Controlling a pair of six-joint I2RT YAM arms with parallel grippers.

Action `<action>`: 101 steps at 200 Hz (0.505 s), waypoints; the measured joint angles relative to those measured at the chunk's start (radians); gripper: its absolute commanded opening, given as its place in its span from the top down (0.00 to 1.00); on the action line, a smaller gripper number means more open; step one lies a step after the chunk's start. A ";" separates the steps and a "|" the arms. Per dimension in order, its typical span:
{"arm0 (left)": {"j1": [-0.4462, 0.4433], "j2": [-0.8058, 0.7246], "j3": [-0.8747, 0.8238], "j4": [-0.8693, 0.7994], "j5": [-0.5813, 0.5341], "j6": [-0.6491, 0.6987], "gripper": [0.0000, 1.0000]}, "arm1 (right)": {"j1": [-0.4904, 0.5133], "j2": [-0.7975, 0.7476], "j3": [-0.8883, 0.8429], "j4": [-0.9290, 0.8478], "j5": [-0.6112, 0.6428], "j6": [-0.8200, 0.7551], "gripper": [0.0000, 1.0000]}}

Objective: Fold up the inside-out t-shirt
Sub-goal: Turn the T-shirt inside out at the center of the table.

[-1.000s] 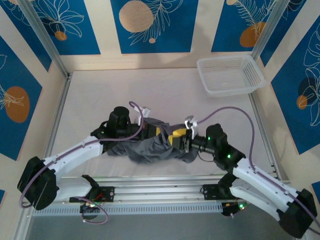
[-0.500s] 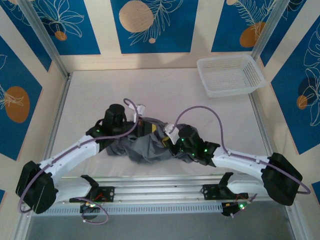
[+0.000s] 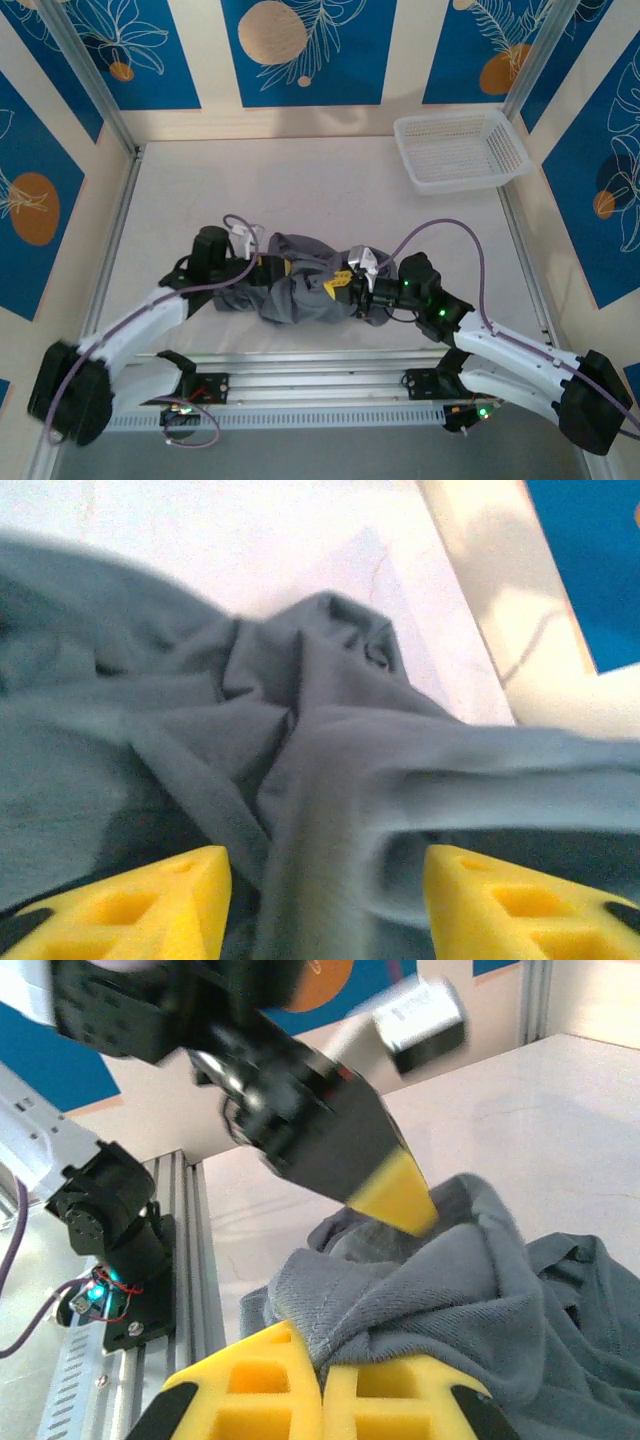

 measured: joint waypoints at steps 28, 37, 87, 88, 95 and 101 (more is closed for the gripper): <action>-0.051 -0.224 0.120 -0.145 -0.113 0.135 0.40 | -0.012 0.002 0.000 -0.004 0.019 0.000 1.00; -0.087 -0.253 0.147 -0.158 -0.117 0.168 0.40 | -0.016 0.003 0.000 -0.004 0.019 0.000 1.00; -0.294 -0.060 0.205 -0.193 -0.121 0.316 0.39 | -0.018 0.003 0.000 -0.009 0.006 0.011 1.00; -0.294 -0.050 0.205 -0.194 -0.121 0.317 0.39 | -0.018 0.003 0.000 -0.010 0.005 0.011 1.00; -0.295 -0.018 0.204 -0.195 -0.121 0.324 0.39 | -0.018 0.003 0.000 -0.015 0.002 0.014 1.00; -0.296 0.008 0.203 -0.194 -0.122 0.330 0.38 | -0.018 0.003 0.001 -0.019 0.000 0.016 1.00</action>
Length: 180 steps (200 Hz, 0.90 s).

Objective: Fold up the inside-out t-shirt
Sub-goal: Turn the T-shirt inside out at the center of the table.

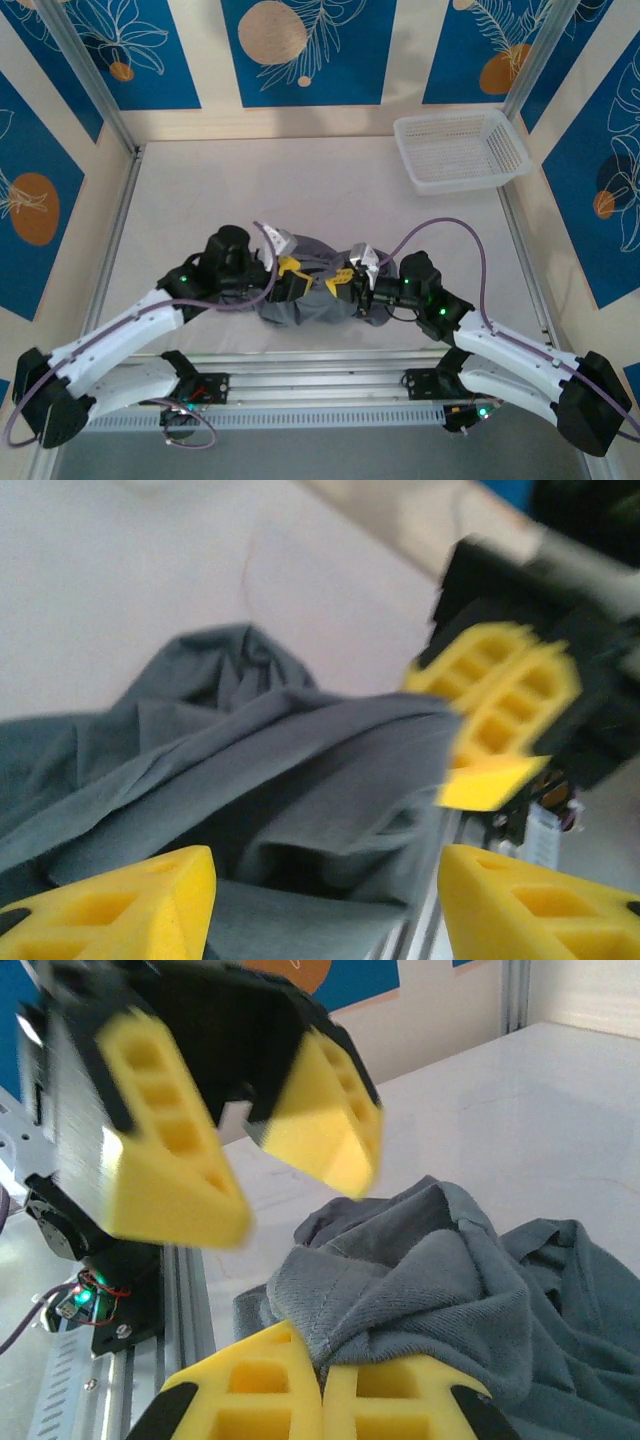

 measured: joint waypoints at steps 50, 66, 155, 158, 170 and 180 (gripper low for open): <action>-0.001 0.071 -0.002 0.071 0.018 0.019 0.33 | 0.000 -0.009 0.001 -0.041 -0.008 0.026 1.00; -0.001 0.093 -0.002 0.096 0.055 0.031 0.31 | 0.000 -0.009 0.001 -0.045 -0.007 0.027 1.00; -0.001 0.140 -0.005 0.121 0.039 0.066 0.86 | 0.000 -0.009 0.001 -0.049 -0.003 0.034 1.00; -0.001 0.140 -0.005 0.122 0.037 0.068 0.88 | 0.000 -0.009 0.001 -0.049 -0.003 0.034 1.00; -0.001 0.139 -0.008 0.130 0.040 0.069 1.00 | 0.000 -0.009 0.001 -0.049 0.000 0.034 1.00; -0.001 0.138 -0.016 0.149 0.056 0.062 1.00 | 0.000 -0.009 0.001 -0.049 0.000 0.034 1.00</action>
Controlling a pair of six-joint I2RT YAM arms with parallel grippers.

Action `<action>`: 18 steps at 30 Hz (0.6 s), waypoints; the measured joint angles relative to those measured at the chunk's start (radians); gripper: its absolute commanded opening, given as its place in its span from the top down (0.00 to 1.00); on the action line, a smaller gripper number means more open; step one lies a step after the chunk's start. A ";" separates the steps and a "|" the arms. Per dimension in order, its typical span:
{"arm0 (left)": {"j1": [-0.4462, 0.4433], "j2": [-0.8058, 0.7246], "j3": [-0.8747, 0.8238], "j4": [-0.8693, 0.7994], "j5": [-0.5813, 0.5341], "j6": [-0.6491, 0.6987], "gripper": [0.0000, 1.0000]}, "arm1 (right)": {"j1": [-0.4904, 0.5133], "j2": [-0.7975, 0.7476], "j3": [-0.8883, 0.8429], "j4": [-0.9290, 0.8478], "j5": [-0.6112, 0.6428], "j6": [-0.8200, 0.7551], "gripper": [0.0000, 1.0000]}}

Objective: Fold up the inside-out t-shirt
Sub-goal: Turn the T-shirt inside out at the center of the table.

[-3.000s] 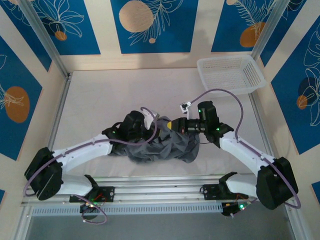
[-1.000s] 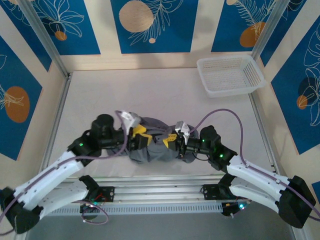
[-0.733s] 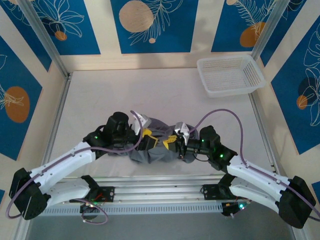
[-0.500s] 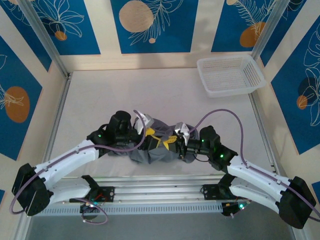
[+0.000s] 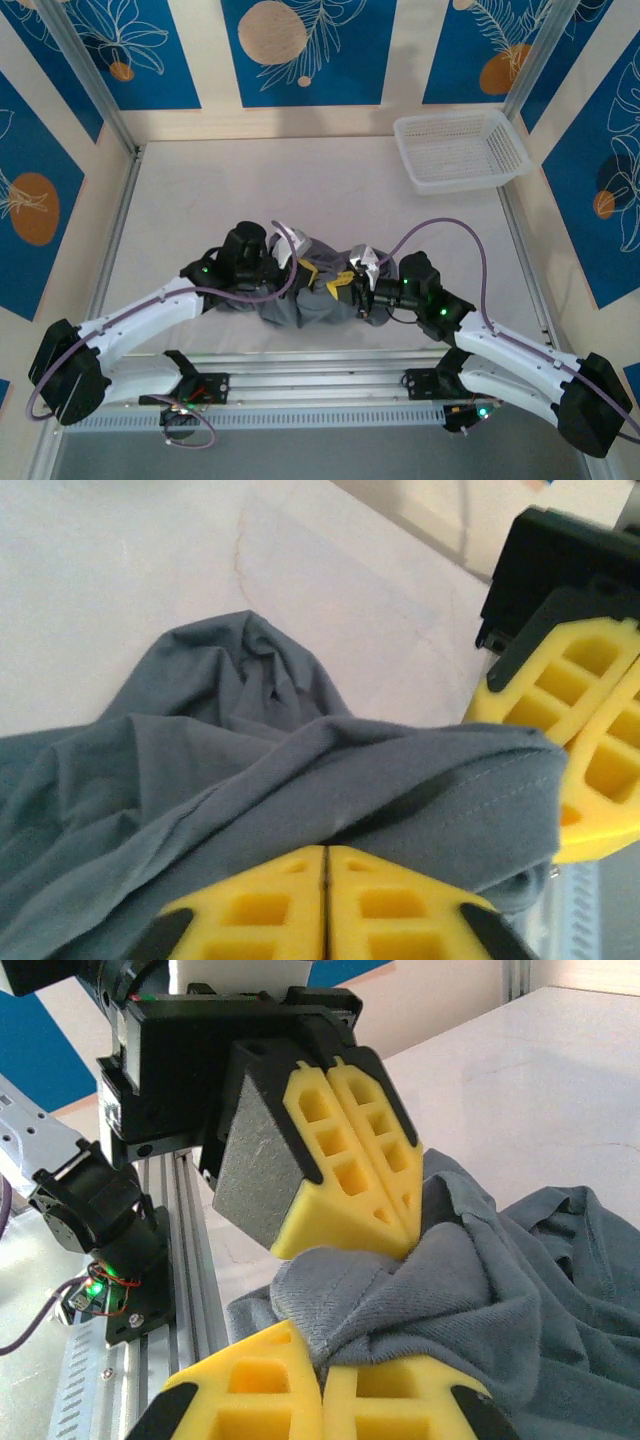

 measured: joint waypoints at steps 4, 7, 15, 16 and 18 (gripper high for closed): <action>0.000 -0.005 -0.017 0.019 0.021 0.002 1.00 | 0.000 0.000 0.000 0.000 0.001 0.000 1.00; 0.000 -0.030 -0.029 0.019 0.008 -0.003 1.00 | 0.000 -0.005 0.000 -0.003 0.026 0.000 1.00; 0.000 -0.150 -0.038 0.055 0.084 -0.027 0.74 | -0.015 -0.021 0.000 -0.021 0.083 0.013 1.00; 0.000 -0.147 -0.038 0.055 0.087 -0.027 0.70 | -0.016 -0.023 0.000 -0.022 0.083 0.015 1.00; 0.000 -0.130 -0.040 0.055 0.088 -0.030 0.66 | -0.018 -0.026 0.000 -0.021 0.082 0.015 1.00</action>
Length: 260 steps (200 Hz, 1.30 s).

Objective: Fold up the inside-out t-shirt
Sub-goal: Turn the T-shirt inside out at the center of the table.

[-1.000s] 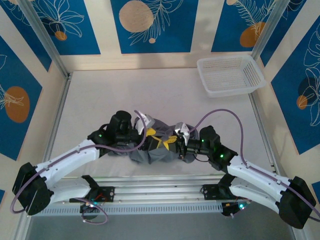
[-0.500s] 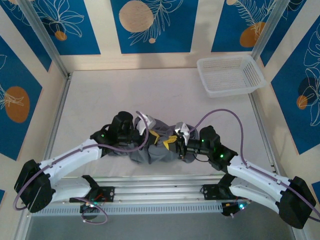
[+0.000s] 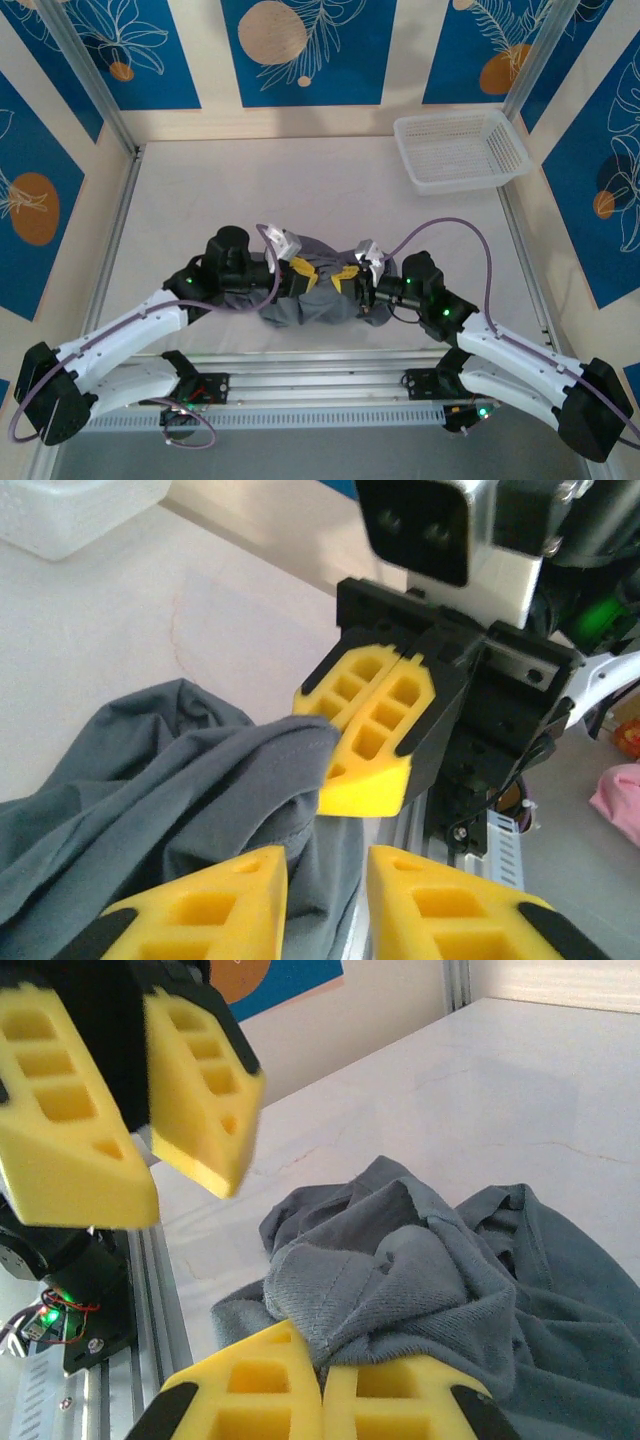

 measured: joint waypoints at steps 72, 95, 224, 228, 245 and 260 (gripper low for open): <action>0.000 0.106 -0.002 0.039 -0.023 -0.002 0.67 | 0.000 0.000 0.000 0.000 -0.056 0.009 1.00; 0.000 0.134 -0.002 0.050 -0.023 -0.002 0.68 | 0.000 0.001 0.000 0.000 -0.064 0.011 1.00; 0.000 0.217 0.011 0.093 -0.032 -0.037 1.00 | 0.000 0.022 0.000 0.000 -0.097 0.011 1.00; 0.000 0.223 0.014 0.097 -0.027 -0.030 1.00 | 0.000 0.022 0.000 0.000 -0.097 0.011 1.00; 0.000 0.224 0.018 0.098 -0.016 -0.045 1.00 | 0.000 0.022 0.000 0.000 -0.066 0.012 1.00; 0.000 0.207 0.026 0.087 -0.019 -0.061 1.00 | -0.003 0.022 -0.001 0.000 -0.008 0.019 1.00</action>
